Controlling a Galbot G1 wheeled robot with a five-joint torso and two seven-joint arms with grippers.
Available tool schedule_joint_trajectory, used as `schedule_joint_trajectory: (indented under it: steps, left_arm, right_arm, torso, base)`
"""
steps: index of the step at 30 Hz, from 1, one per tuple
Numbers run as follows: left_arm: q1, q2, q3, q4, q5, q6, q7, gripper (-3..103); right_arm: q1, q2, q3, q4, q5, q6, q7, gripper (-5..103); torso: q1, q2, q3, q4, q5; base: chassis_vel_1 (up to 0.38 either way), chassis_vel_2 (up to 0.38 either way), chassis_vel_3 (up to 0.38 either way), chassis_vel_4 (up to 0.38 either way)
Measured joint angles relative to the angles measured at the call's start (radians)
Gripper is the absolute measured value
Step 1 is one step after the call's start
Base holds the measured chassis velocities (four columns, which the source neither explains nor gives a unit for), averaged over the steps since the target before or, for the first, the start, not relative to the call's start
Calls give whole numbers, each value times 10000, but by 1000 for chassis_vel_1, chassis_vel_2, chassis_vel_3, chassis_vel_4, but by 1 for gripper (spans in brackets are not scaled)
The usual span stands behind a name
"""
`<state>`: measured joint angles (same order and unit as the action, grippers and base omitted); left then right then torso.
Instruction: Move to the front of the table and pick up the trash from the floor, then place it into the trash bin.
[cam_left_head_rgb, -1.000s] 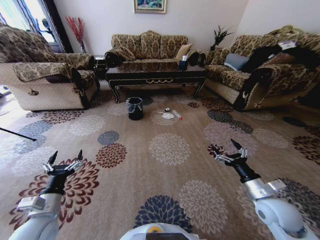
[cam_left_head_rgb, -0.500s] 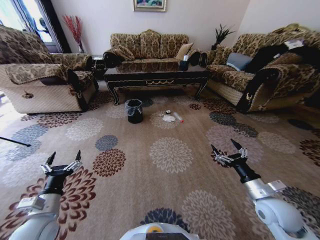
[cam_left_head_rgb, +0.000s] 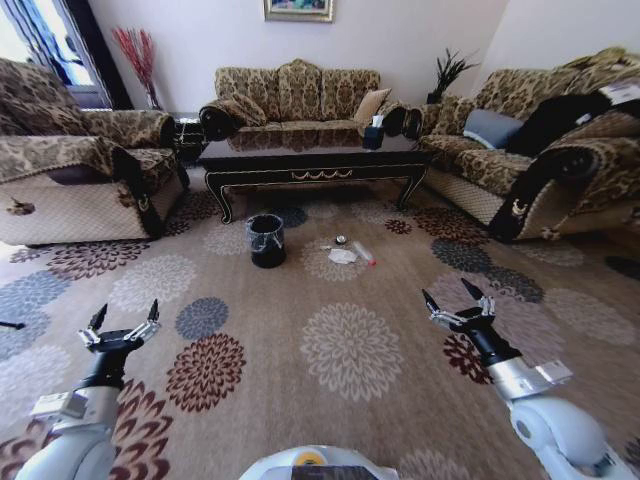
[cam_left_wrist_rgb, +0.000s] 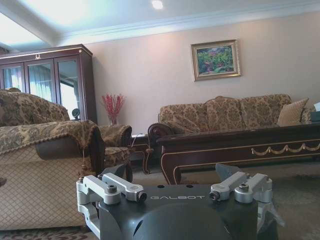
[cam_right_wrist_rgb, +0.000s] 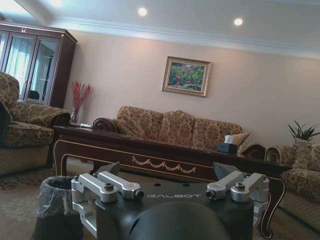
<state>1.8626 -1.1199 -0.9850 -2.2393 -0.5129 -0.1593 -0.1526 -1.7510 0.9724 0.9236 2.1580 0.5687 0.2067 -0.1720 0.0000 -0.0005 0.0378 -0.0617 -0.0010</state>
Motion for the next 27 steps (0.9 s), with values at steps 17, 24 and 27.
schedule_joint_trajectory:
  steps: [17, 24, 27]
  left_arm:
    - [82, -45, -19, -5, 35, 3, -6, 100]
    - [41, -34, 7, 24, 47, 51, -1, 100]
    - [36, -42, 21, 52, 56, 55, -1, 100]
  right_arm:
    - [-16, -21, -11, 65, -6, -25, -3, 100]
    - [-10, -6, -41, 49, -29, -32, -2, 100]
    - [-11, 9, -63, 56, -29, -43, 16, 100]
  torso:
    - [1, -1, 10, 5, 14]
    - [0, 0, 9, 3, 1]
    - [0, -1, 9, 5, 9]
  base:
    - [-331, 335, 331, -339]
    - [-337, 334, 340, -337]
    - [-329, 325, 337, -342]
